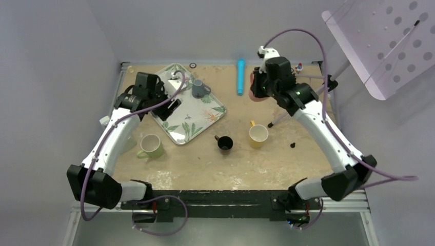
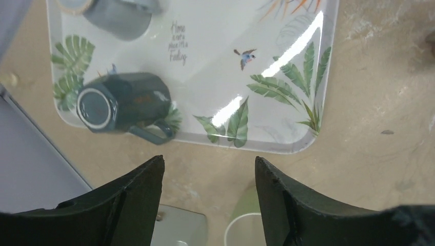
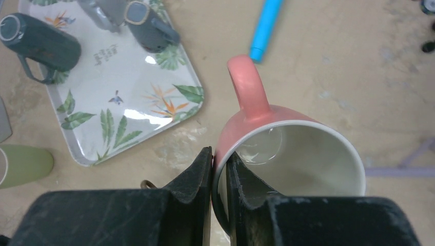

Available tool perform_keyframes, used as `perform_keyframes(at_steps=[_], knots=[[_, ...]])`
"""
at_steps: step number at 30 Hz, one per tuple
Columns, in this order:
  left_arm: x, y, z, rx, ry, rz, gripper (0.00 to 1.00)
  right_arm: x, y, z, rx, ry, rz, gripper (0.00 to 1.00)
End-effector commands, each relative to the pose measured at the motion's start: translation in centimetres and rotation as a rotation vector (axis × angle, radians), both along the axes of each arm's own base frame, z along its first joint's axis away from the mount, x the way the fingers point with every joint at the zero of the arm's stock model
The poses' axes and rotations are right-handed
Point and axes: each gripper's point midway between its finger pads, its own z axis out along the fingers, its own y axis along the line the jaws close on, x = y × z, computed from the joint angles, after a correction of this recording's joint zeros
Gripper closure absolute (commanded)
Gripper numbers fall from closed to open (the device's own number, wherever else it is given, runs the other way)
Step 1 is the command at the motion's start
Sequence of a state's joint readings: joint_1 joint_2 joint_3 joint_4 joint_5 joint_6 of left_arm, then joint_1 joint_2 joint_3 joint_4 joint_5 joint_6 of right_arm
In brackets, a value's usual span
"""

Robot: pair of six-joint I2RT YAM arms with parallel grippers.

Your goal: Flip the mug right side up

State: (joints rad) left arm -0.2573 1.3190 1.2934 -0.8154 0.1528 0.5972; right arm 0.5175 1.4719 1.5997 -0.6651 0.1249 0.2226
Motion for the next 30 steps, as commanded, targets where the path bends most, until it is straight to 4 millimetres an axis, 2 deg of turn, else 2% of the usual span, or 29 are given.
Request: perform_keyframes(at_steps=[1, 5, 9, 14, 17, 21, 24, 28, 30], knots=[[-0.5, 1.7, 0.1, -0.2, 0.037, 0.3, 0.29, -2.7, -5.1, -1.2, 0.017, 0.027, -0.21, 1.0], [0.2, 4.3, -0.4, -0.228, 0.041, 0.424, 0.24, -5.7, -8.3, -3.3, 0.01, 0.069, -0.315, 1.0], [0.9, 6.3, -1.2, -0.221, 0.031, 0.48, 0.21, -8.2, -11.1, -6.3, 0.028, 0.106, -0.415, 1.0], [1.2, 8.1, -1.9, -0.253, 0.068, 0.543, 0.22, -10.1, -14.0, -9.6, 0.046, 0.136, -0.521, 1.0], [1.8, 9.1, -2.8, -0.242, 0.075, 0.566, 0.22, -10.1, -16.2, -10.6, 0.049, 0.129, -0.59, 1.0], [2.4, 9.9, -4.3, -0.238, 0.081, 0.585, 0.24, -9.2, -19.2, -10.2, 0.074, 0.087, -0.687, 1.0], [2.7, 10.4, -5.3, -0.238, 0.082, 0.606, 0.24, -8.5, -22.2, -10.1, 0.065, 0.052, -0.779, 1.0], [2.7, 10.5, -6.3, -0.247, 0.104, 0.624, 0.24, -8.8, -27.6, -10.1, -0.014, 0.017, -0.962, 1.0], [2.7, 10.4, -6.6, -0.259, 0.1, 0.626, 0.24, -8.8, -29.6, -10.3, -0.019, 0.003, -1.017, 1.0]])
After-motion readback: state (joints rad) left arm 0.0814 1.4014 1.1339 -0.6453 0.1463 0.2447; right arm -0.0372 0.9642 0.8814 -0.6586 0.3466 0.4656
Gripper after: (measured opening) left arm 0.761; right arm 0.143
